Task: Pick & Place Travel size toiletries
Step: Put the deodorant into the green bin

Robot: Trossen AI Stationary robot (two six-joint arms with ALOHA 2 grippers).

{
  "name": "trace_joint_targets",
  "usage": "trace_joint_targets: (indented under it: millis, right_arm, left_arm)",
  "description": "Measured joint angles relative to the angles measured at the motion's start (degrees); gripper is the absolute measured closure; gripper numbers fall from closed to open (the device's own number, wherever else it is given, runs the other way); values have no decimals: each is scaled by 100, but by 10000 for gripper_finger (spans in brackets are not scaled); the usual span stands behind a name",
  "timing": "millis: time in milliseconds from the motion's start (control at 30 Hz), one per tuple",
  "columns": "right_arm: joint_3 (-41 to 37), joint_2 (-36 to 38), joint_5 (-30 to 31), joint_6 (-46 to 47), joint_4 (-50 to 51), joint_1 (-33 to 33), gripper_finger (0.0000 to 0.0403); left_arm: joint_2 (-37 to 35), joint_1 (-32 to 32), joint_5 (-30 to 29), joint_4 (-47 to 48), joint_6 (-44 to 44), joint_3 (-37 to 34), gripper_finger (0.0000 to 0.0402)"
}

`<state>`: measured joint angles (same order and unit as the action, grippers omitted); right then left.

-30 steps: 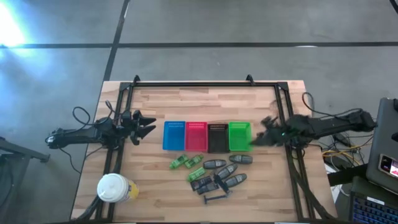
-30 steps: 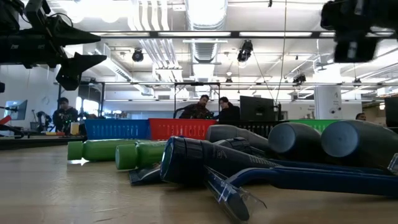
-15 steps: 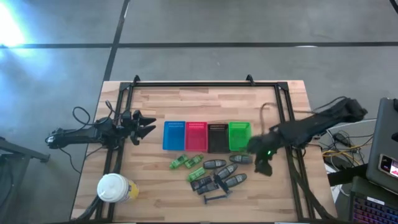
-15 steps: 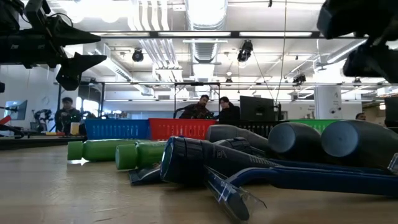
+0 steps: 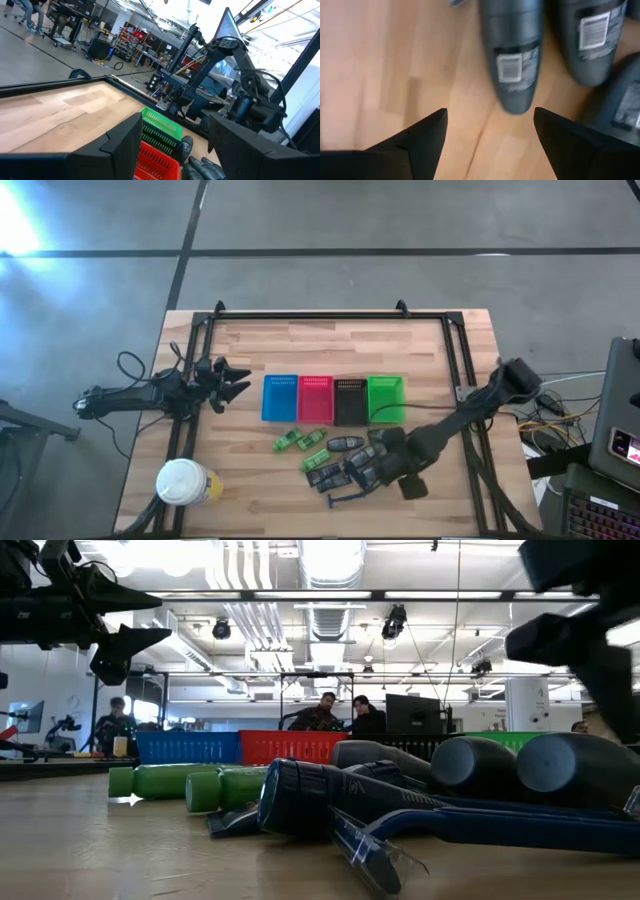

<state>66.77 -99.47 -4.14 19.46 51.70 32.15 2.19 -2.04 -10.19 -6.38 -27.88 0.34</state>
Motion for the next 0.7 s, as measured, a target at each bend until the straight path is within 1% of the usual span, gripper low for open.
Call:
trace_joint_targets:
  millis: [133, 300, 367, 467, 567, 700]
  right_arm:
    - [106, -257, 288, 200, -78, -7, 95]
    - [-34, -464, 286, 242, -705, -14, 85]
    - [-64, -544, 286, 262, -806, -16, 82]
    - [-139, -567, 390, 240, -931, -17, 78]
    - [-356, -549, 422, 164, -1352, -17, 74]
    - [-542, -523, 437, 523, -1572, -16, 69]
  left_arm:
    - [-1, -2, 1, 2, 0, 0, 168]
    - [1, -2, 1, 3, 0, 0, 167]
    - [0, 0, 0, 0, 0, 0, 168]
    - [-1, 0, 0, 1, 0, 0, 168]
    - [0, 0, 1, 4, 0, 0, 167]
    - [1, 0, 1, 3, 0, 0, 168]
